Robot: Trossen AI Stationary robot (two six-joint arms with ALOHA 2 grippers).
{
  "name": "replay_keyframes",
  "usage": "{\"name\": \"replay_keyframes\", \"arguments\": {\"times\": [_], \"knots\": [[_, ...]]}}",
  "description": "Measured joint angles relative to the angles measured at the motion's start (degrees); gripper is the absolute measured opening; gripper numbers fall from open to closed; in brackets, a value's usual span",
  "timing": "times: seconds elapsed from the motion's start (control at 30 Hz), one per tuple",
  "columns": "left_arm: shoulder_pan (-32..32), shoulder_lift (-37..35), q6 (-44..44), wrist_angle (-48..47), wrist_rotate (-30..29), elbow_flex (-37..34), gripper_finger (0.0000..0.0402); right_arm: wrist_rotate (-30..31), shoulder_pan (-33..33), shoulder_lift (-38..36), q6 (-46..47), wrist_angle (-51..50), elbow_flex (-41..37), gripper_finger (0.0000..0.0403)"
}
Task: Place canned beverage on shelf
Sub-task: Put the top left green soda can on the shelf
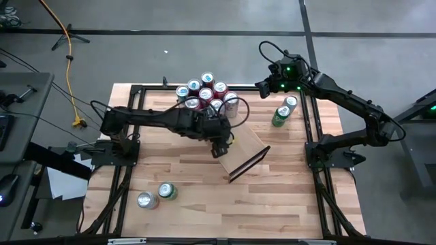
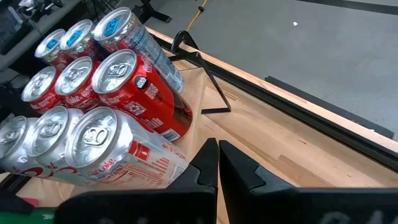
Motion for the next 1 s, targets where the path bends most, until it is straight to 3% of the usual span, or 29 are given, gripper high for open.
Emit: {"name": "replay_keyframes", "arguments": {"times": [0.3, 0.6, 1.0], "knots": [[0.7, -0.4, -0.5, -0.4, 2.8, 0.2, 0.0226, 1.1, 0.0, 0.0, -0.6, -0.4, 0.0, 0.0000], [0.8, -4.0, -0.4, 0.4, 2.9, 0.3, 0.0267, 1.0, 0.0, 0.0, -0.6, -0.4, 0.0, 0.0000], [2.0, -9.4, -1.7, 1.5, 3.1, 2.5, 0.0268, 1.0, 0.0, 0.0, -0.6, -0.5, 0.0, 0.0000]]}}
